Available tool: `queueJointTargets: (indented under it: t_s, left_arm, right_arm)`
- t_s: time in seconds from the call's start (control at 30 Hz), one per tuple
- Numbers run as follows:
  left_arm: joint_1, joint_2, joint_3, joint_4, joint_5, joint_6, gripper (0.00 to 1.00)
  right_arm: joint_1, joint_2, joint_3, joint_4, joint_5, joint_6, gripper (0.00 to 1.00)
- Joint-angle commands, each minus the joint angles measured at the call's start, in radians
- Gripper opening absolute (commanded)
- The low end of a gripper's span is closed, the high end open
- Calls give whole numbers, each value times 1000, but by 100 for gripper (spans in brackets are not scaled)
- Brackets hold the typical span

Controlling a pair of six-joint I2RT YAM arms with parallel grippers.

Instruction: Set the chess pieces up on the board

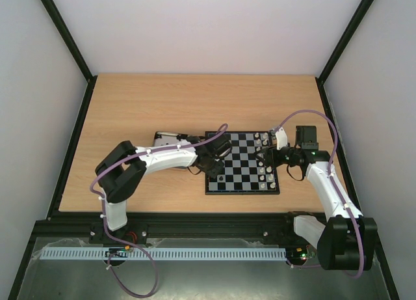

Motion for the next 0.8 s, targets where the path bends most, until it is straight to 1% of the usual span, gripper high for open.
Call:
queueJointTargets:
  t_s: [0.0, 0.17, 0.27, 0.37, 0.47, 0.53, 0.6, 0.77]
  left_arm:
    - [11, -59, 20, -63, -20, -1, 24]
    - [27, -159, 5, -110, -43, -10, 25]
    - [82, -214, -12, -135, -85, -35, 25]
    - [201, -266, -60, -129, -101, -48, 25]
    - [343, -310, -120, -86, -45, -54, 26]
    - [420, -315, -145, -64, -9, -51, 26]
    - [472, -301, -150, -48, 2, -44, 26]
    - [531, -191, -79, -50, -12, -25, 26]
  right_arm:
    - [4, -15, -8, -12, -9, -13, 49]
    - [4, -14, -9, -11, -2, -13, 49]
    - [4, -15, -9, -10, -5, -12, 49]
    - [4, -13, -8, -11, -8, -12, 49]
    - [4, -10, -10, -11, -14, -12, 49]
    - [4, -10, -9, -11, -15, -13, 49]
    - [4, -10, -9, -12, -15, -13, 49]
    - [4, -10, -8, -12, -17, -13, 49]
